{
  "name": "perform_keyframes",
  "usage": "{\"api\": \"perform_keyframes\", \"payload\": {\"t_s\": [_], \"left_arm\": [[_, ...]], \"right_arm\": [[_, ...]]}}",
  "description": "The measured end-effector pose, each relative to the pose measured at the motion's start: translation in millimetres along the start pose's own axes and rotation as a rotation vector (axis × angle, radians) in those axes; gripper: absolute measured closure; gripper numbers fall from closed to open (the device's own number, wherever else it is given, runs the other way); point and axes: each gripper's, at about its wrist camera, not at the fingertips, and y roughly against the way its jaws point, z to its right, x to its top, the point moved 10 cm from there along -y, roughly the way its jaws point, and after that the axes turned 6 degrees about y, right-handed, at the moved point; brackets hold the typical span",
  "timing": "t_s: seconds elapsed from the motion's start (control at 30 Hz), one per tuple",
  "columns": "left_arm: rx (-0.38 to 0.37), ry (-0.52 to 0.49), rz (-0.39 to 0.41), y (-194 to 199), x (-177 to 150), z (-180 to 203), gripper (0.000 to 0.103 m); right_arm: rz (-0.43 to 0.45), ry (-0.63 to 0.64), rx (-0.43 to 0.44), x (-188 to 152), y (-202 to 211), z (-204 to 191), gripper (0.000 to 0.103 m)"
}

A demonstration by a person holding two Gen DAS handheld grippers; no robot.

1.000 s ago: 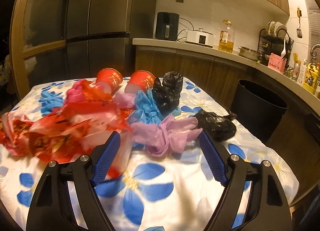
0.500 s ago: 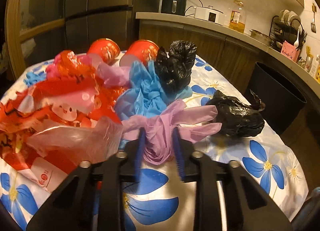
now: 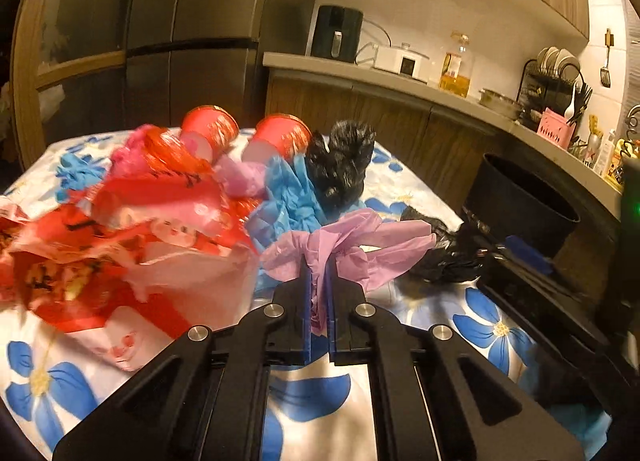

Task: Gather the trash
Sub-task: 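Grasp the pink glove with the left tool while the right tool grasps the black bag, then carry the pink glove and black bag over the black bin with both tools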

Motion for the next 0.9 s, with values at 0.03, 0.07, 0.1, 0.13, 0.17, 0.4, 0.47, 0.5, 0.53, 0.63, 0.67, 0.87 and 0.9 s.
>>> {"api": "perform_keyframes", "payload": {"t_s": [0.03, 0.07, 0.1, 0.13, 0.17, 0.4, 0.47, 0.5, 0.53, 0.63, 0.67, 0.87, 0.9], "left_arm": [[-0.003, 0.005, 0.006, 4, 1, -2, 0.097], [-0.007, 0.013, 0.014, 8, 3, -3, 0.097], [-0.009, 0.018, 0.023, 12, 5, -5, 0.097], [-0.007, 0.024, 0.034, 16, 7, -7, 0.097], [-0.006, 0.03, 0.044, 20, 10, -9, 0.097], [0.004, 0.053, 0.089, 39, 22, -14, 0.098], [0.006, 0.059, 0.099, 45, 25, -13, 0.098], [0.009, 0.061, 0.108, 48, 28, -13, 0.098], [0.01, 0.063, 0.113, 51, 29, -12, 0.098], [0.007, 0.064, 0.135, 59, 35, -7, 0.098], [0.009, 0.062, 0.143, 62, 37, -5, 0.098], [-0.005, 0.049, 0.168, 68, 49, 13, 0.098], [-0.009, 0.047, 0.169, 68, 52, 16, 0.098]], "right_arm": [[-0.012, -0.007, 0.009, -1, -4, -1, 0.042], [-0.02, -0.012, 0.018, -2, -7, -2, 0.046], [-0.032, -0.017, 0.034, -3, -10, -4, 0.049], [-0.04, -0.016, 0.043, -5, -12, -5, 0.056], [-0.047, -0.013, 0.051, -5, -14, -8, 0.064], [-0.044, 0.038, 0.09, -5, -7, -20, 0.095], [-0.028, 0.038, 0.094, -2, 2, -19, 0.097], [-0.017, 0.037, 0.095, 1, 8, -17, 0.097], [0.001, 0.037, 0.096, 5, 15, -16, 0.097], [0.047, 0.046, 0.095, 17, 34, -13, 0.098], [0.058, 0.047, 0.094, 20, 40, -12, 0.098], [0.113, 0.05, 0.09, 37, 70, 0, 0.098], [0.122, 0.05, 0.085, 40, 74, 4, 0.098]]}}
